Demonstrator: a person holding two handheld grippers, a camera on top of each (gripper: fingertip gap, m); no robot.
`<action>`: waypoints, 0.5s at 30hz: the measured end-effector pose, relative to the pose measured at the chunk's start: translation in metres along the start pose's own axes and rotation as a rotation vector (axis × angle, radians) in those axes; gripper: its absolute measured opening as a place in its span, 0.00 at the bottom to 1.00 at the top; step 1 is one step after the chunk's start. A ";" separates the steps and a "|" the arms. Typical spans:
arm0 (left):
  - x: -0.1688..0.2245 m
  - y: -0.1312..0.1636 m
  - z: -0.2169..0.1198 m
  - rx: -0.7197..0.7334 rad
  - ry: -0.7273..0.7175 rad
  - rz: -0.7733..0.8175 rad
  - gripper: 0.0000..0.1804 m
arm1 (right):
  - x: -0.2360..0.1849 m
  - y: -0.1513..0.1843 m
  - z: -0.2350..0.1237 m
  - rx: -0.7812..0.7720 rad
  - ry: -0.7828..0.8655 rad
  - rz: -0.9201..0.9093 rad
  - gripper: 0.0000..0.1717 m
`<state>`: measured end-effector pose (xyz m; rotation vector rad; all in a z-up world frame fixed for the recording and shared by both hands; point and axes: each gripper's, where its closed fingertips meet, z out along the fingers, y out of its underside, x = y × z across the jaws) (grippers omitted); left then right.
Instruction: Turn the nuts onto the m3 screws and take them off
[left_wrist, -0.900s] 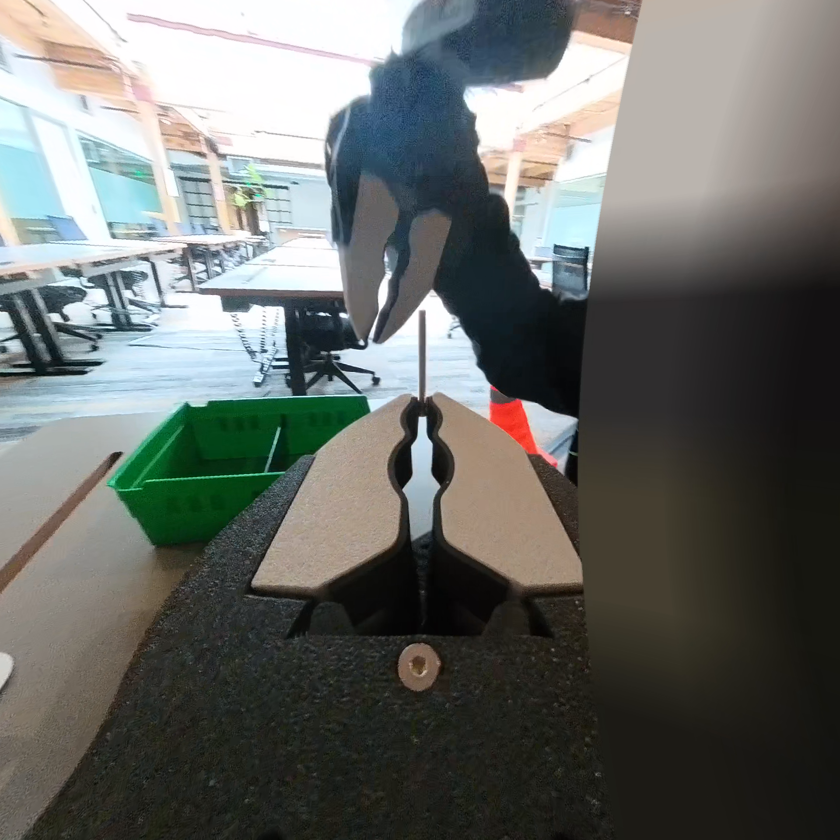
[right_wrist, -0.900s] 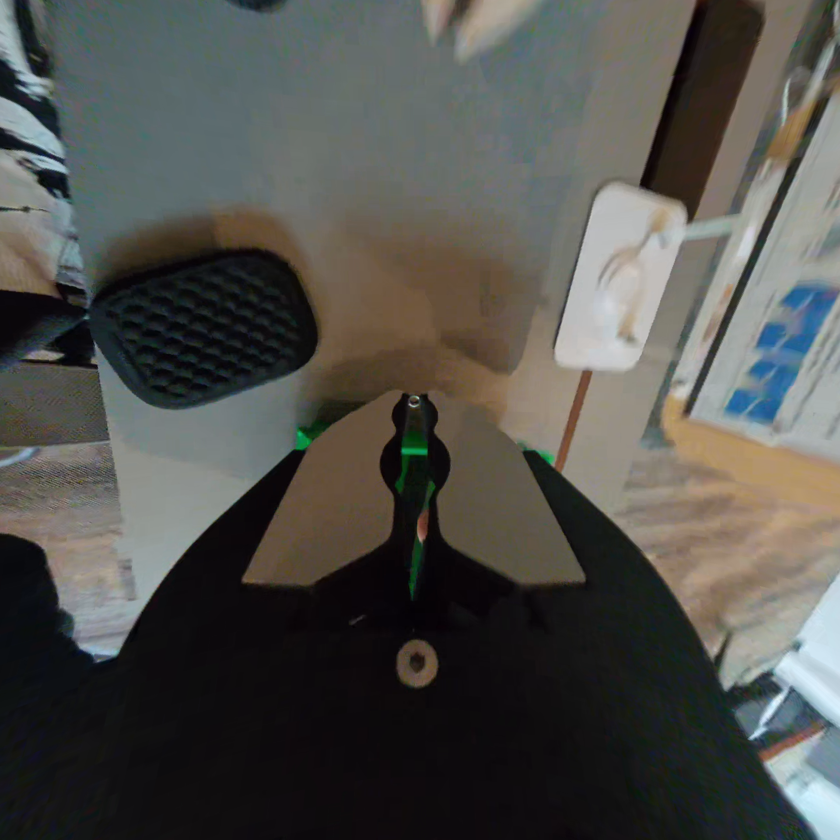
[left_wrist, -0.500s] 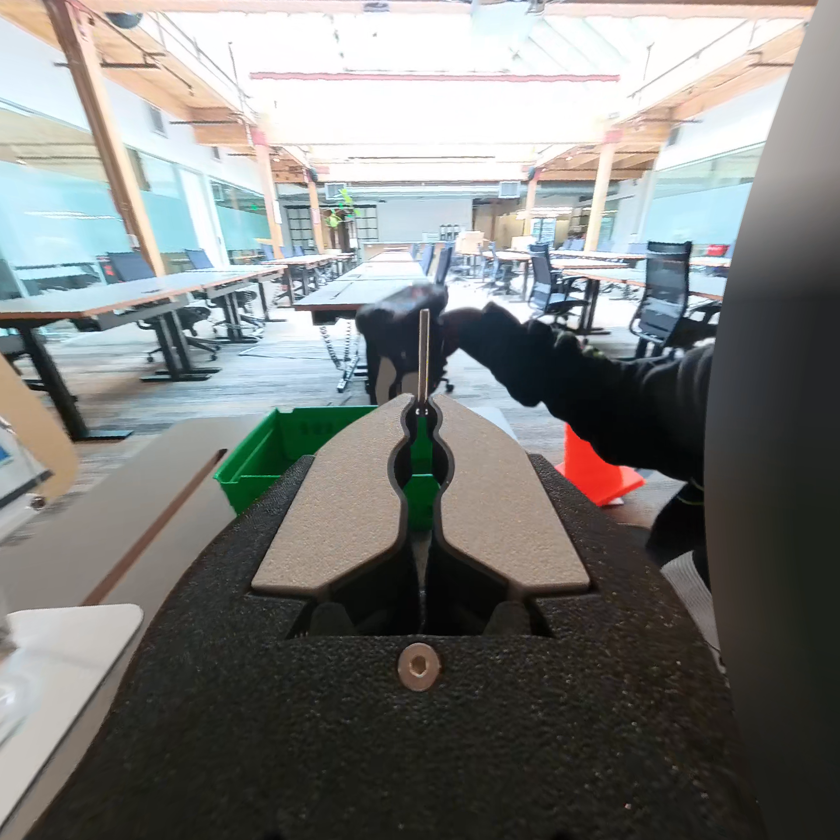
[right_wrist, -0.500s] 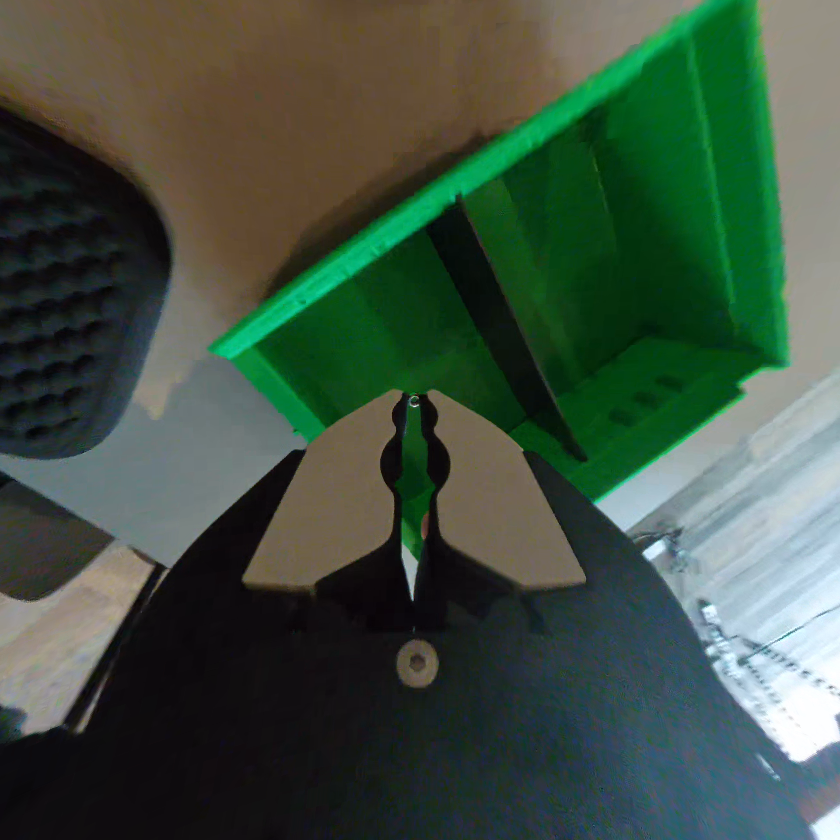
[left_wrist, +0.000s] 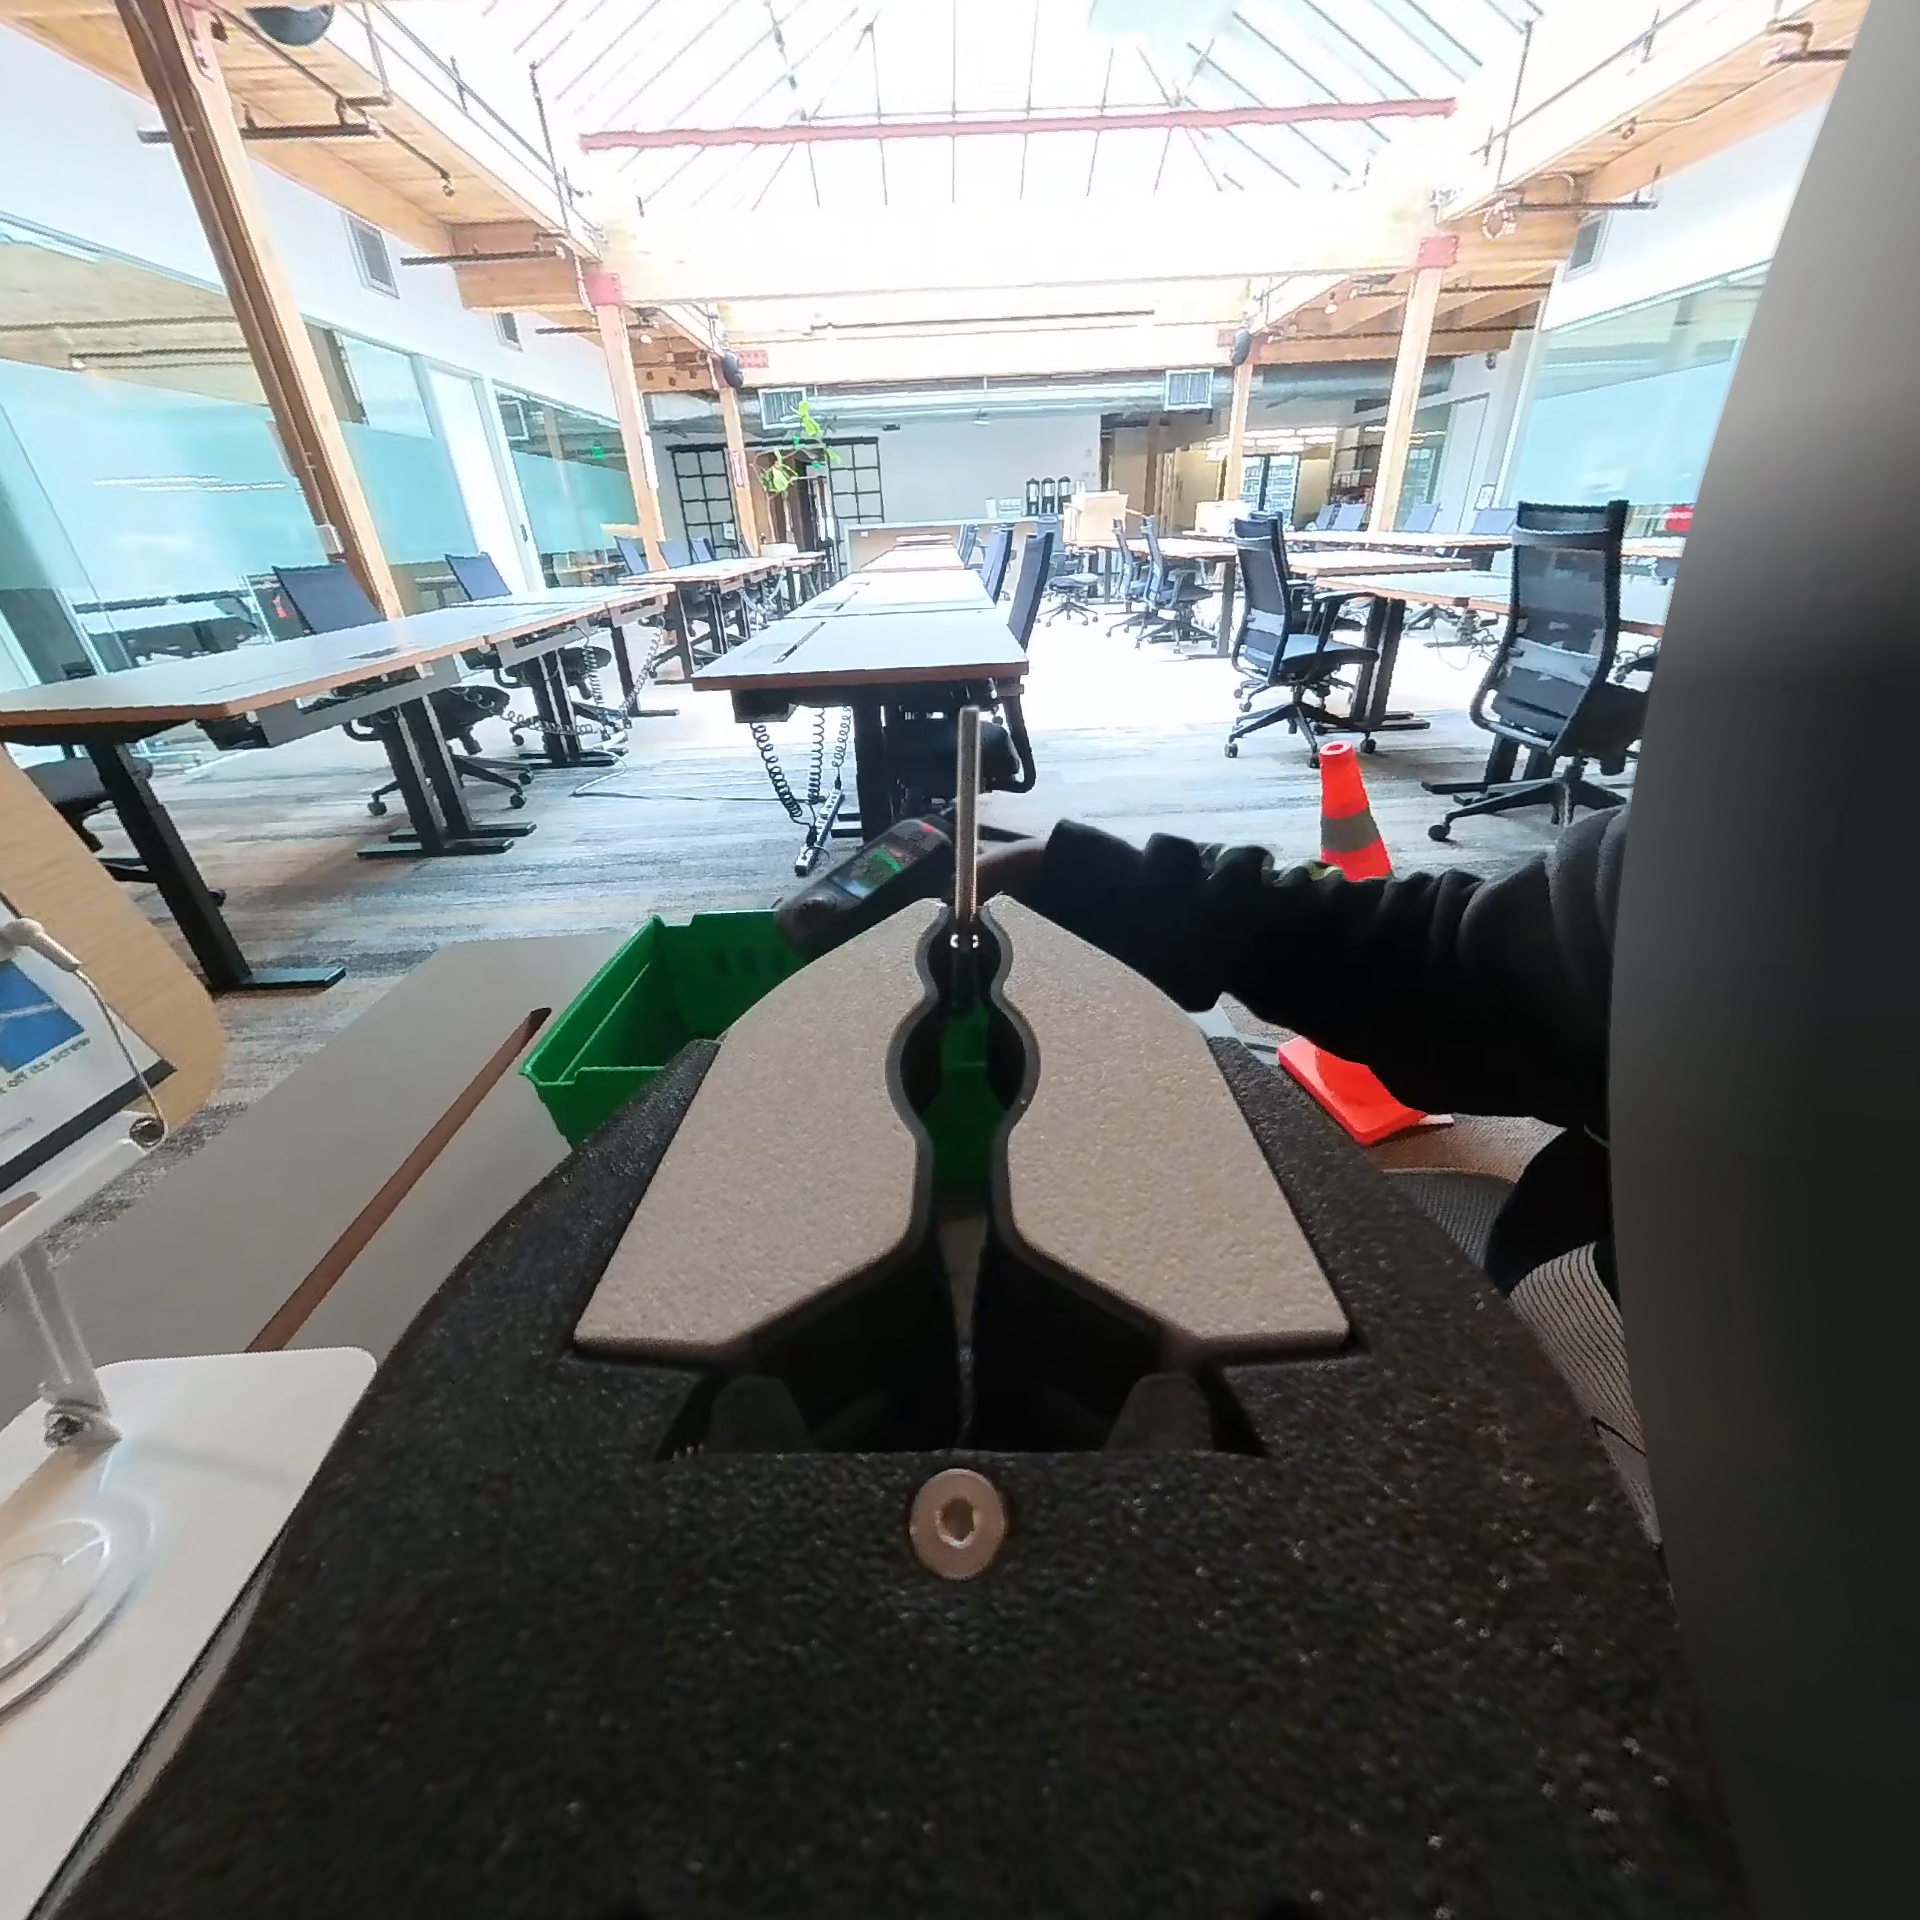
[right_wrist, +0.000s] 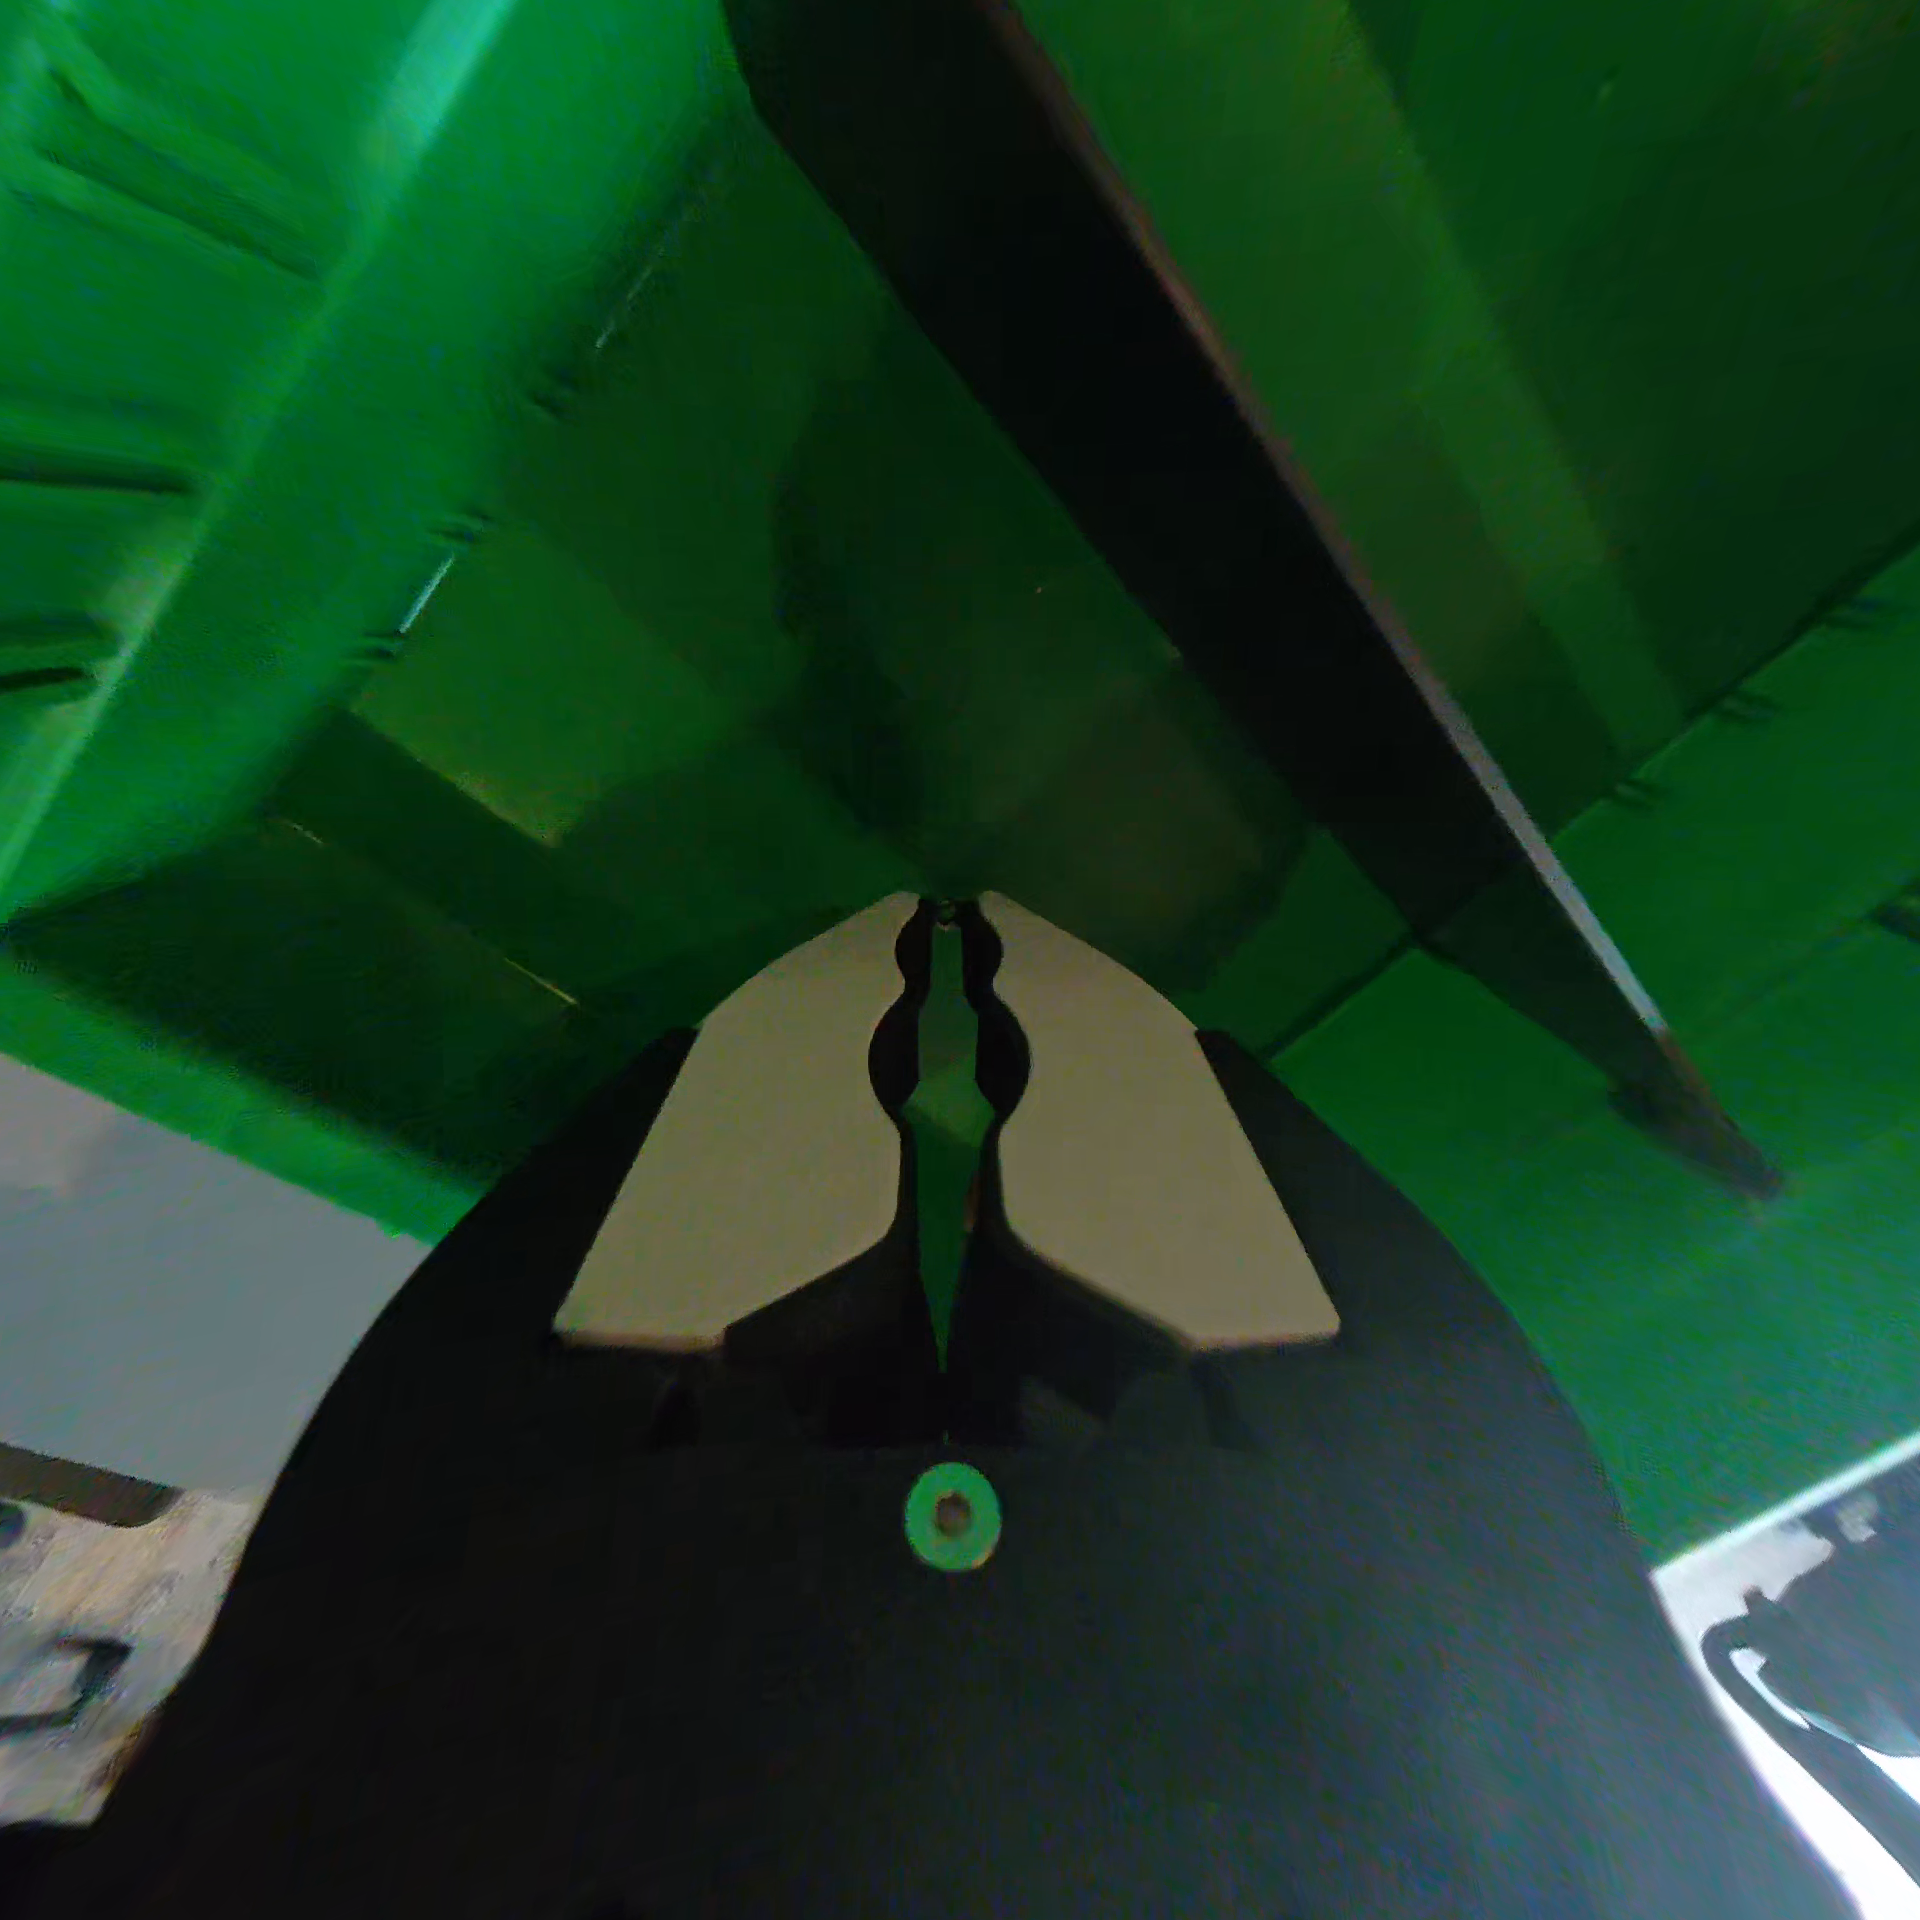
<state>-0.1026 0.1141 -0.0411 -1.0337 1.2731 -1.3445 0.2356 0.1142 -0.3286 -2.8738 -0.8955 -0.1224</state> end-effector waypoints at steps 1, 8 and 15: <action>0.000 0.000 -0.001 0.002 0.001 -0.001 0.01 | 0.000 0.000 0.002 0.001 -0.006 -0.006 0.03; 0.000 0.001 -0.002 -0.004 0.009 -0.002 0.01 | 0.002 0.001 0.007 -0.009 -0.012 -0.015 0.03; 0.003 0.001 -0.001 -0.007 0.024 0.001 0.01 | 0.002 0.003 0.012 -0.014 -0.030 -0.011 0.03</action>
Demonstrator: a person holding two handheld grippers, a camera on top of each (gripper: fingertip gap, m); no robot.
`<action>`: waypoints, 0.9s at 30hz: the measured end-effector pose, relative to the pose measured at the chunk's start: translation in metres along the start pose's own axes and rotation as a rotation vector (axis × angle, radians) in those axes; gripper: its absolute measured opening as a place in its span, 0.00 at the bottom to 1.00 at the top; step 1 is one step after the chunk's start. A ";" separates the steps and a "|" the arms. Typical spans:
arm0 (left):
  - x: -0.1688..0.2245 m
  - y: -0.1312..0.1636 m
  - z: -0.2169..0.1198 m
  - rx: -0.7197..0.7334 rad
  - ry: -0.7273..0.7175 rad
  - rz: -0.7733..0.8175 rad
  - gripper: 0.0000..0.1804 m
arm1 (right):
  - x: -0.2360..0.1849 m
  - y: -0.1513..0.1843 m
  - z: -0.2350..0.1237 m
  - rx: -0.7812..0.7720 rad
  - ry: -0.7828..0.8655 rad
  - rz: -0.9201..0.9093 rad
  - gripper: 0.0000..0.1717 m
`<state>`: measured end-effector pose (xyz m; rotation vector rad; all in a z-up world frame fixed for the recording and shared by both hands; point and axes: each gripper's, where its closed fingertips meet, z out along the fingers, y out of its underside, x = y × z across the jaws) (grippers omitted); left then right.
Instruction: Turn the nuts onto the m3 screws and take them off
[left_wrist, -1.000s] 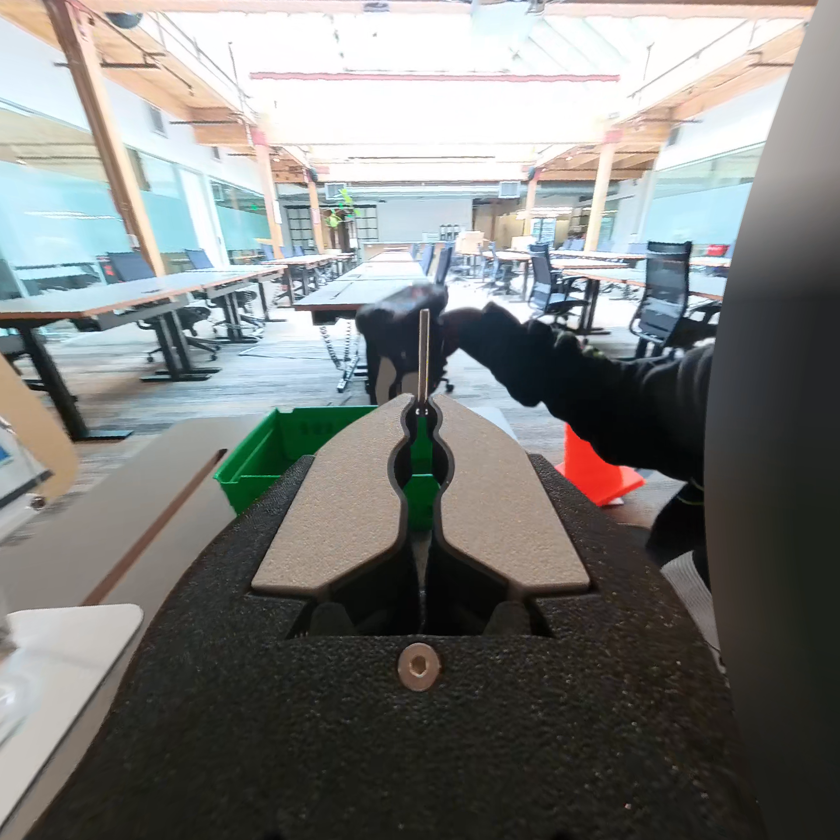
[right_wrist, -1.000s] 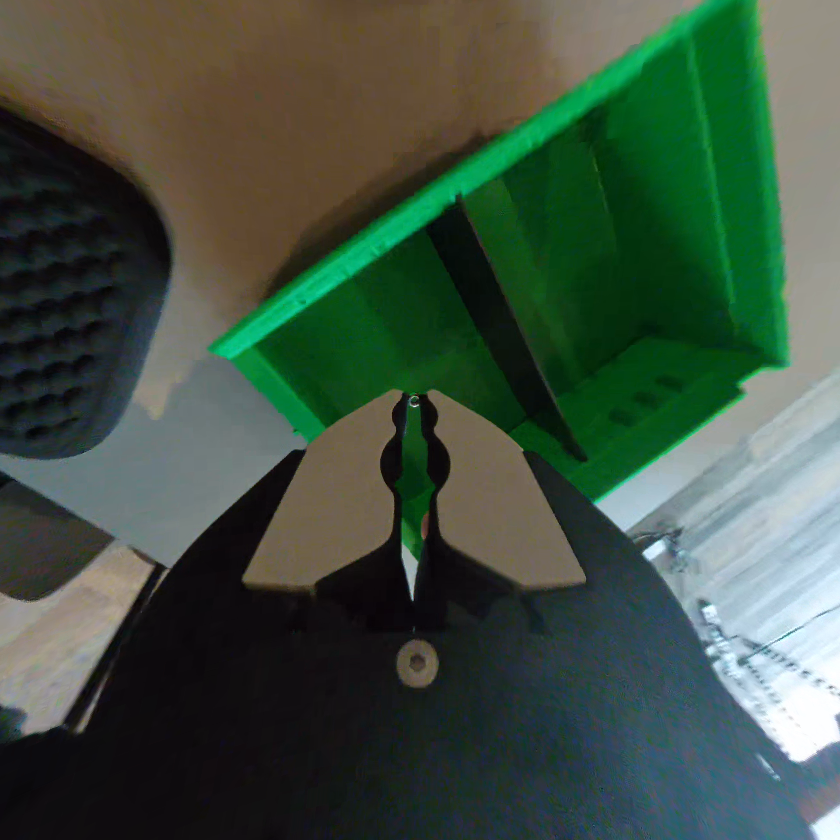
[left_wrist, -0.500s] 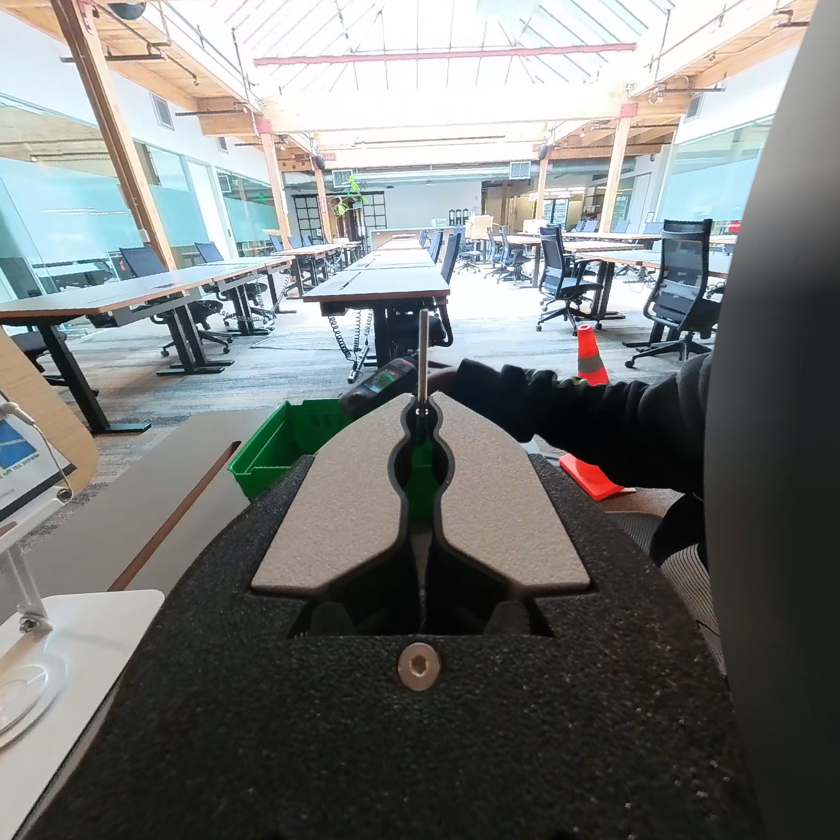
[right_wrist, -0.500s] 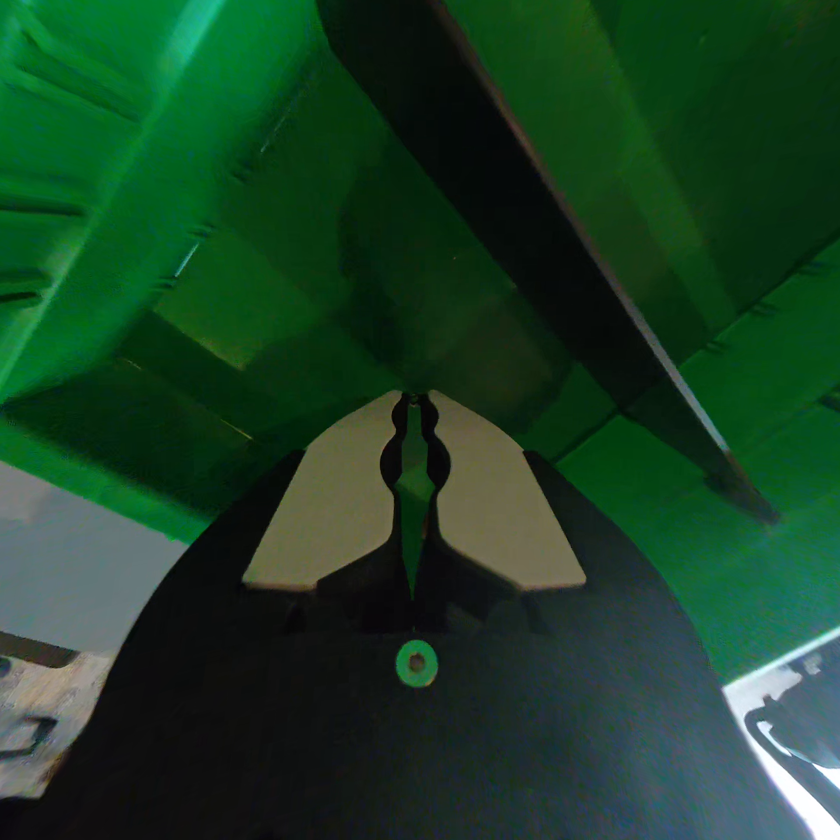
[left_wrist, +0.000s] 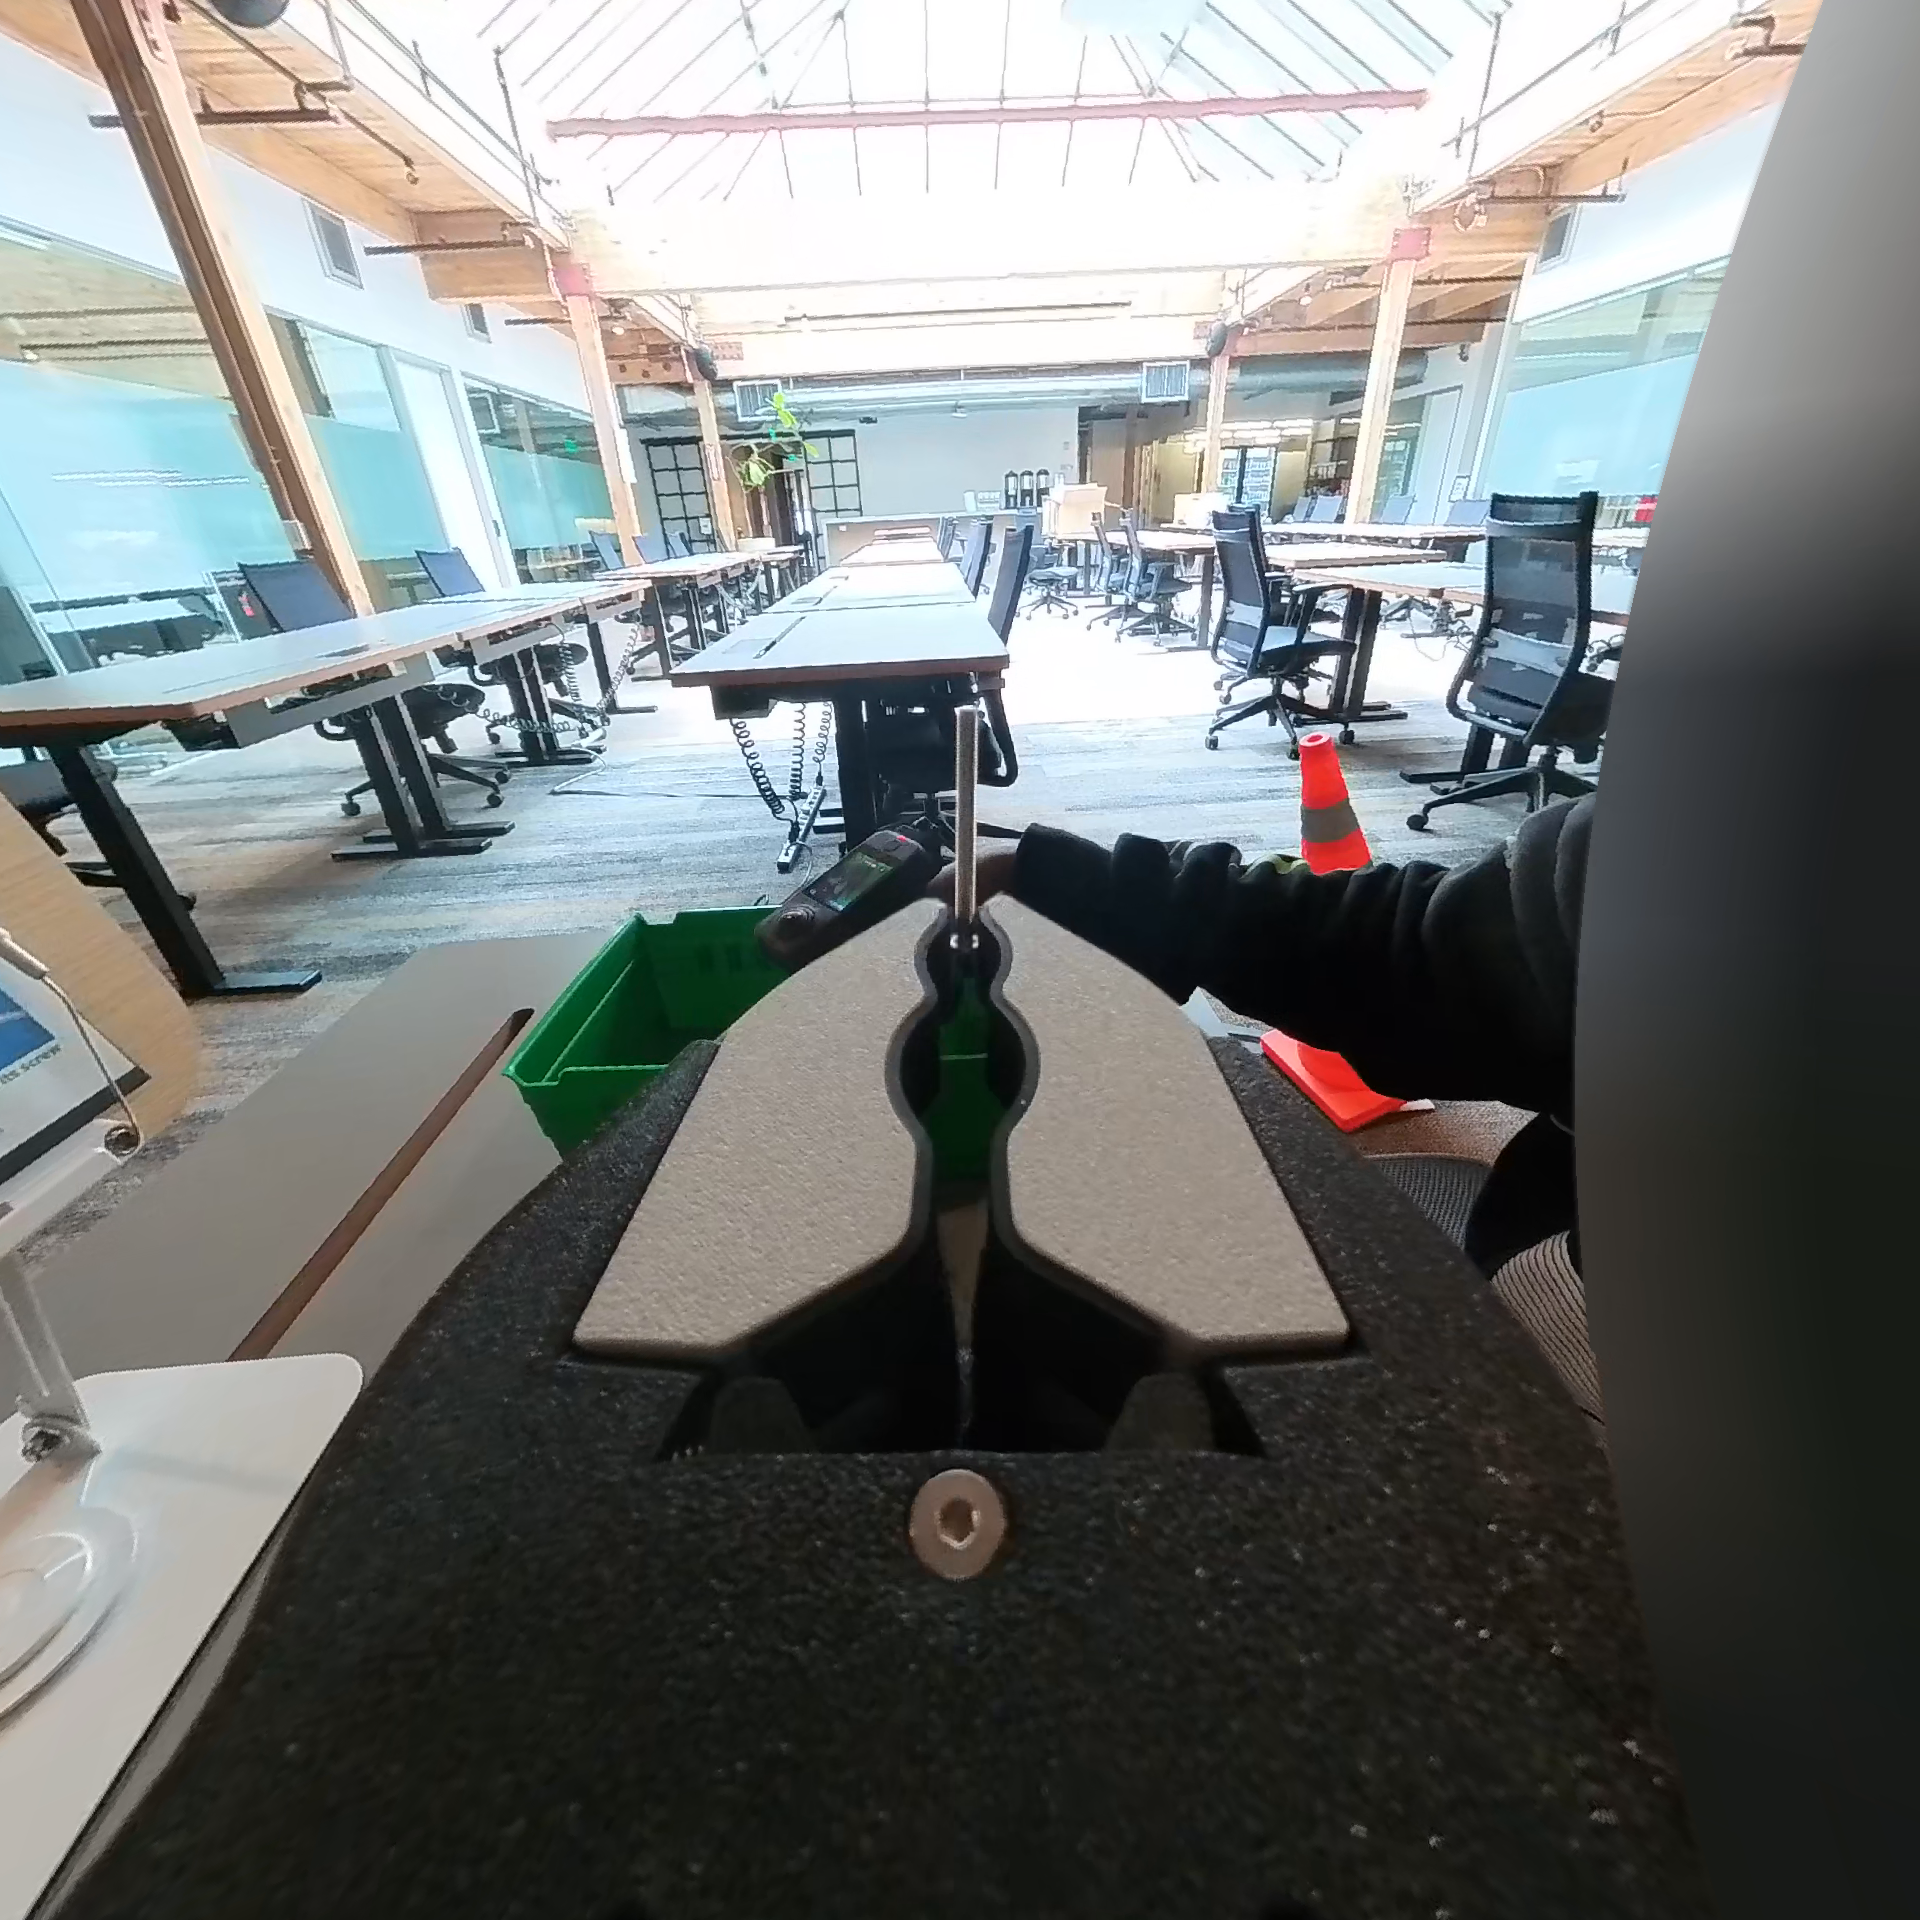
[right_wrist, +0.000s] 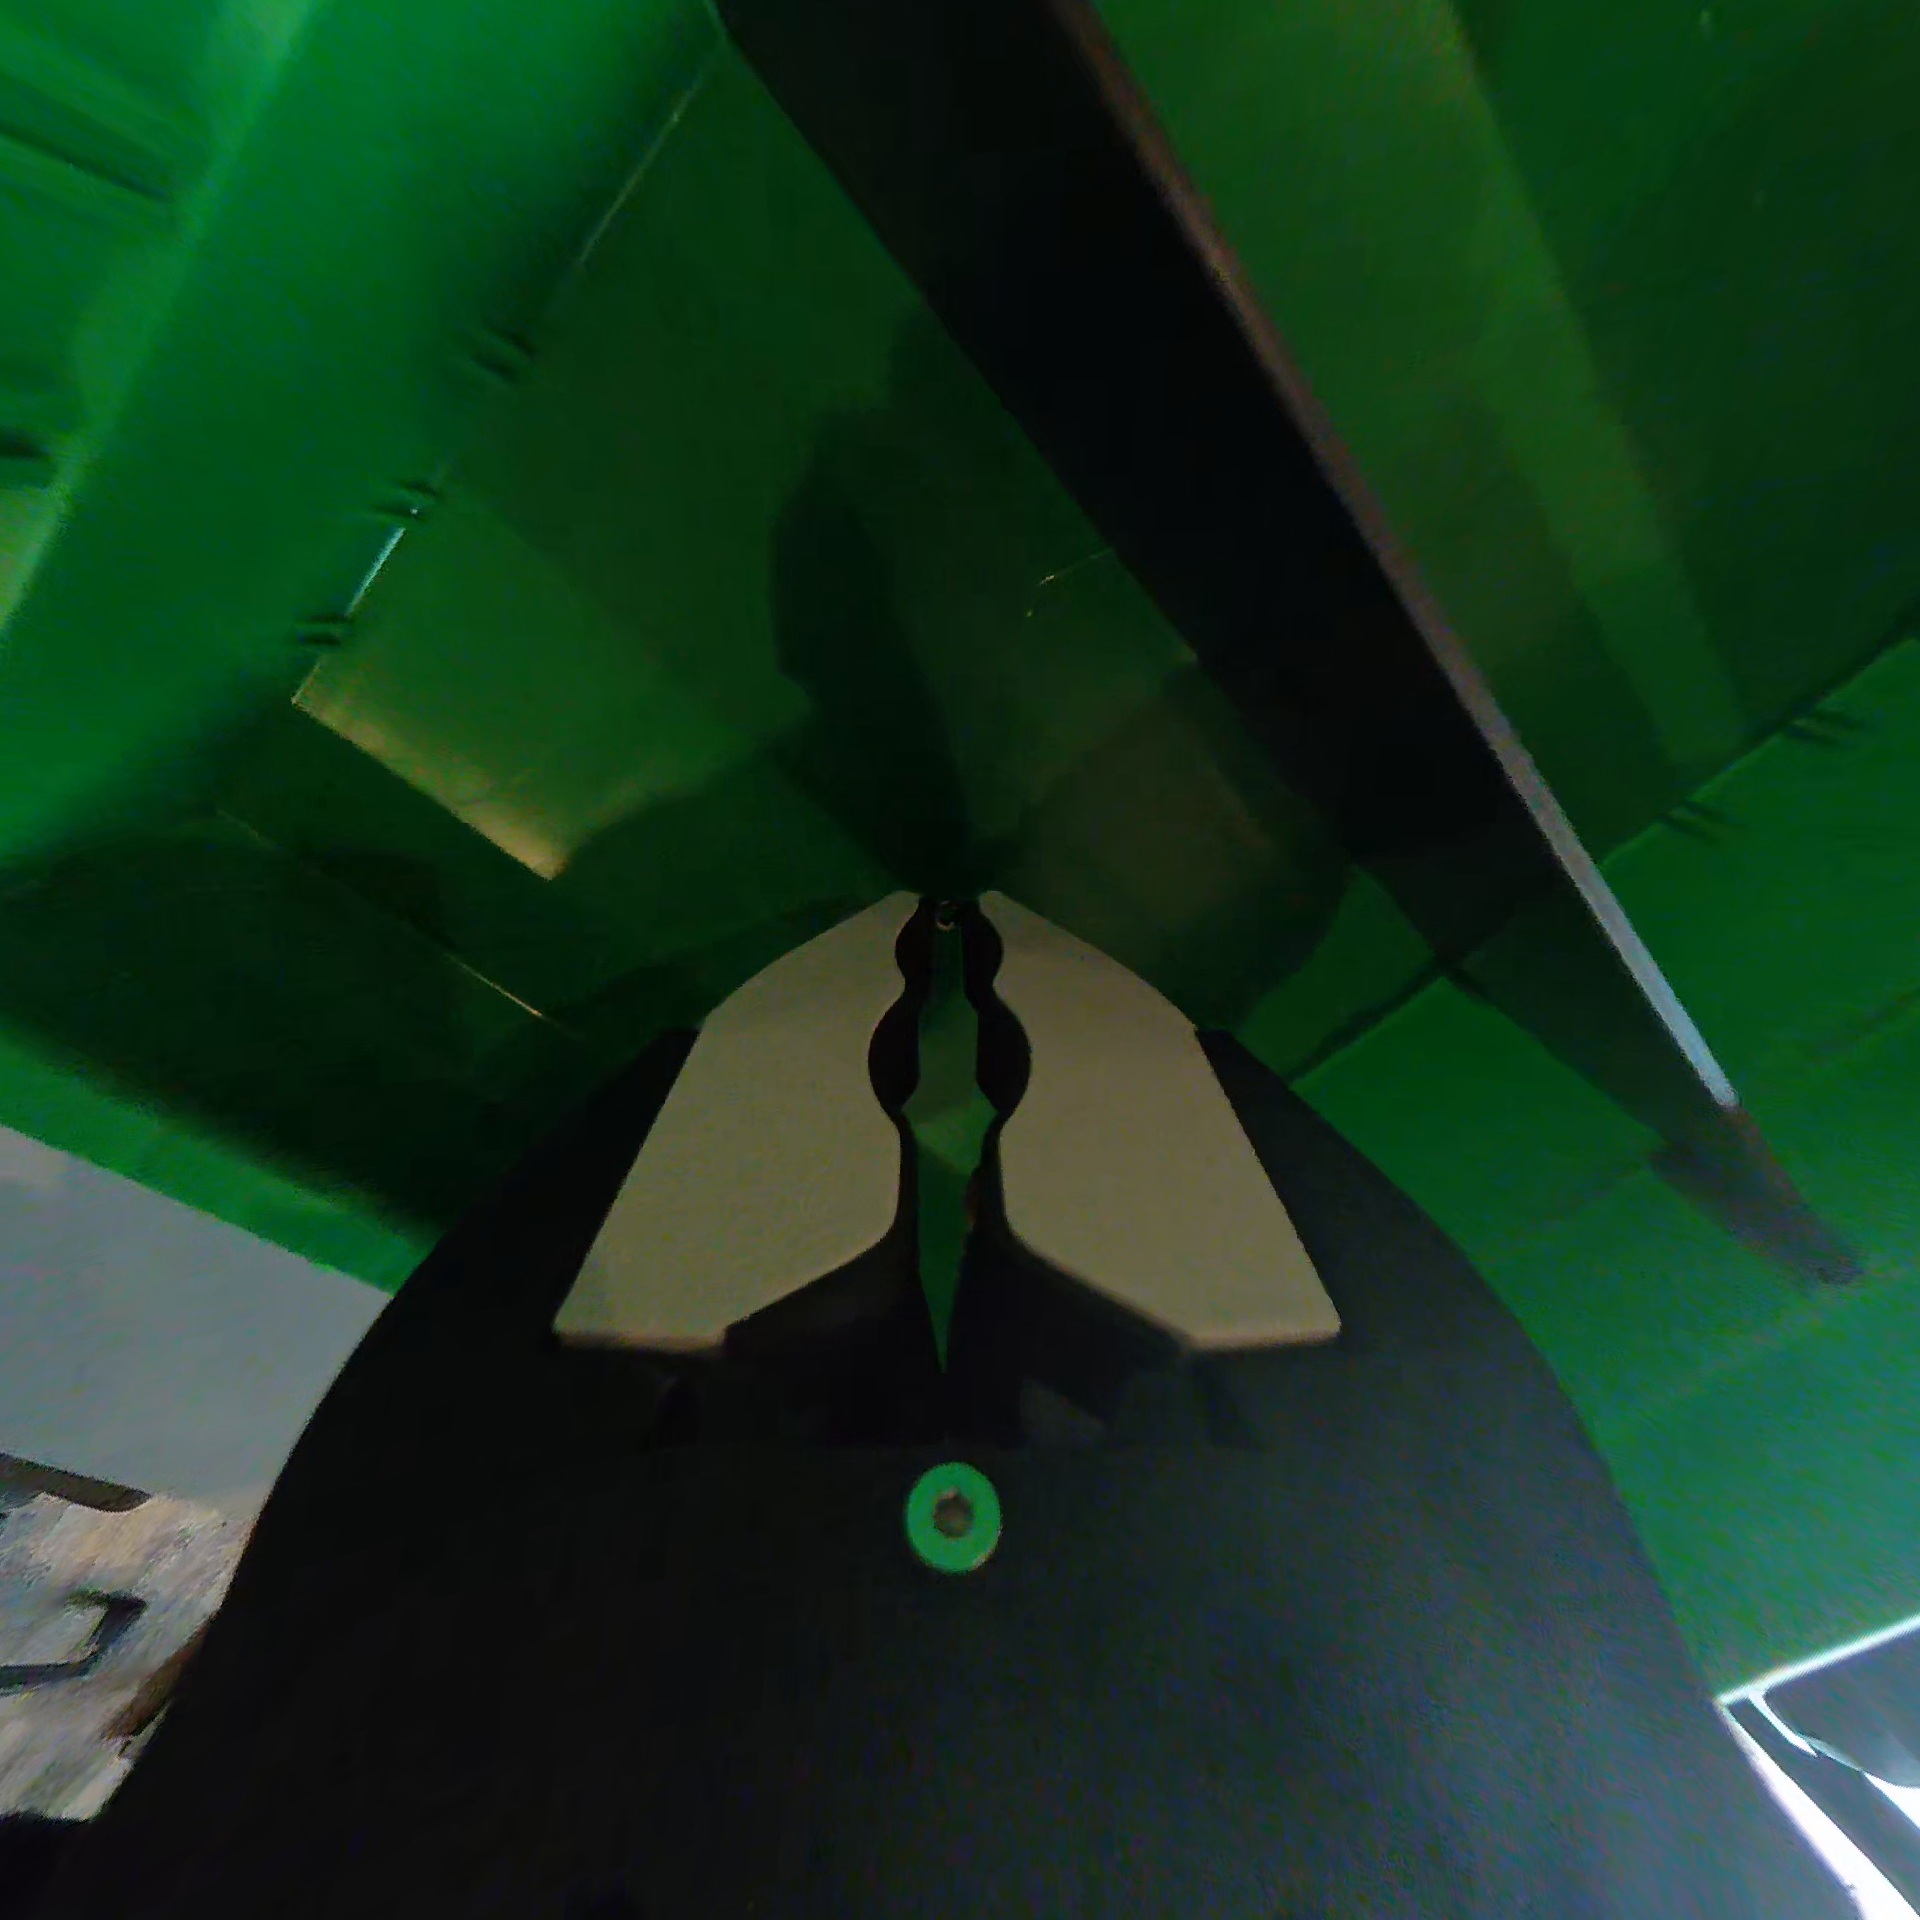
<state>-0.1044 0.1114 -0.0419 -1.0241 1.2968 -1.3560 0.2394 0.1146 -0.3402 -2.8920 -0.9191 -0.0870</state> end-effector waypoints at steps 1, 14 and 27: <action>0.000 0.000 0.000 0.001 0.001 0.000 0.01 | 0.000 0.000 0.000 0.001 -0.001 0.000 0.03; 0.001 0.001 0.001 0.001 0.013 -0.005 0.01 | 0.000 -0.024 -0.059 0.175 0.055 0.006 0.08; 0.010 0.010 0.018 -0.018 0.071 -0.018 0.01 | -0.186 -0.184 -0.280 1.106 -0.127 -0.433 0.09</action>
